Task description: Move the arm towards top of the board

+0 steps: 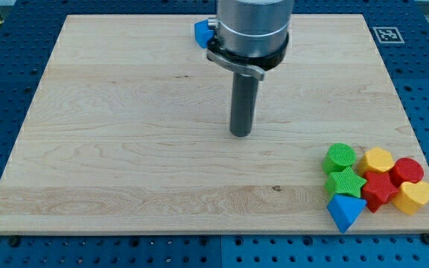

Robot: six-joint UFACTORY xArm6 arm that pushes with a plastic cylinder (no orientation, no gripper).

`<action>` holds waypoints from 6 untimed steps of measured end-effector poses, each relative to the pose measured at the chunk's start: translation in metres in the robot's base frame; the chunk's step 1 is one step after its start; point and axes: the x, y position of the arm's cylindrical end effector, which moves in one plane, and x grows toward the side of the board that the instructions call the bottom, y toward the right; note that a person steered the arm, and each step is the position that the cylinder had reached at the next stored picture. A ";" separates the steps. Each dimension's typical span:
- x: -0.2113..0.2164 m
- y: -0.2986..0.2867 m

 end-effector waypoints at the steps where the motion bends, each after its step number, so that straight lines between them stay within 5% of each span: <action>1: 0.000 -0.023; 6: -0.028 -0.106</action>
